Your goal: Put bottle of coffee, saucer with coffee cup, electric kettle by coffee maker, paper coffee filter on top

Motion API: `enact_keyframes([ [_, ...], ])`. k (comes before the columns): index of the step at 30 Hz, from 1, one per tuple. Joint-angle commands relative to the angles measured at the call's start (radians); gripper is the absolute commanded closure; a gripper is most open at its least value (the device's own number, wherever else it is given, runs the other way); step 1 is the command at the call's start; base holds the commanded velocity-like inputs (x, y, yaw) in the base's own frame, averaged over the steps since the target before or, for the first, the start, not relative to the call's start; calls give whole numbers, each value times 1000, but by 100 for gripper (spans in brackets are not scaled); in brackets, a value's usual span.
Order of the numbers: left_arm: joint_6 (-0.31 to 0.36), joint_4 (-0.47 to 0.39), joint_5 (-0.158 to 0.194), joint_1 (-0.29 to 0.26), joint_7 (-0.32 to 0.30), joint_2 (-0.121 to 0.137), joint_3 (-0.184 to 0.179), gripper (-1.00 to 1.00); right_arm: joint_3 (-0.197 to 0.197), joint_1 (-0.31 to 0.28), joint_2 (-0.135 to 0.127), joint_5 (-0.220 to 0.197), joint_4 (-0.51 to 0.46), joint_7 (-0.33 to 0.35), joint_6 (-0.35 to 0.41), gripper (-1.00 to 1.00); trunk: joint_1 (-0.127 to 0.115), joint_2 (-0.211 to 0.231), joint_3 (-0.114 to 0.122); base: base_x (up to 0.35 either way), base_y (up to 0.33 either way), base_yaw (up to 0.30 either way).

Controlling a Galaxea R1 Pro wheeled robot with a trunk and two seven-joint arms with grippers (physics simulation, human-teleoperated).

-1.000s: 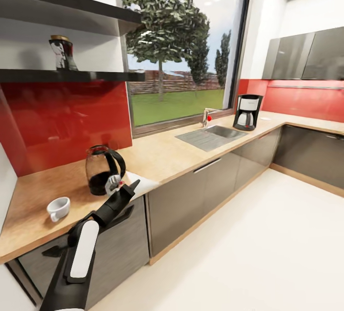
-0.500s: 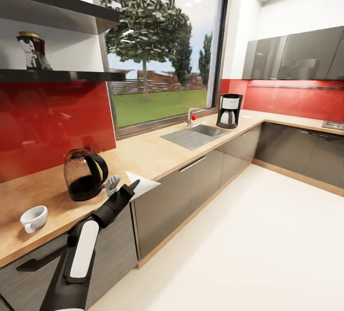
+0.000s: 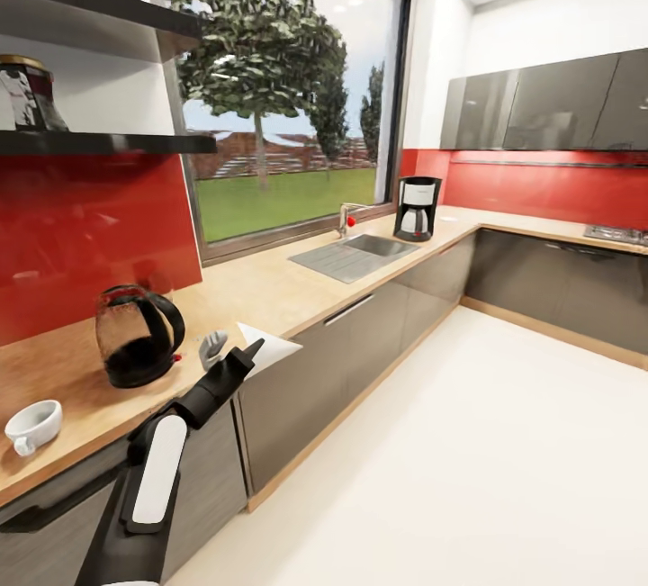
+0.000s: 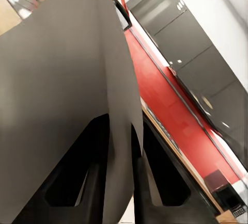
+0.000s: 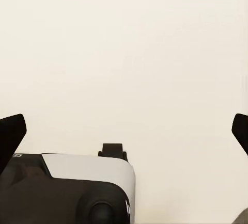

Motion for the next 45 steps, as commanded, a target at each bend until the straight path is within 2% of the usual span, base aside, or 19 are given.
enact_keyframes([
  [1,7,-1,2,-1,-1,-1,3,100,0,-1,0,3,1,0,-3,-100,0,0,-1,112,-88,-261],
  [14,8,-1,2,-1,-1,-1,3,100,0,-1,0,3,1,0,-4,-100,0,0,-1,200,-166,-225],
  [45,8,-1,2,-1,1,-1,2,100,0,-1,0,3,1,0,-5,-100,0,0,-1,243,-199,-9],
])
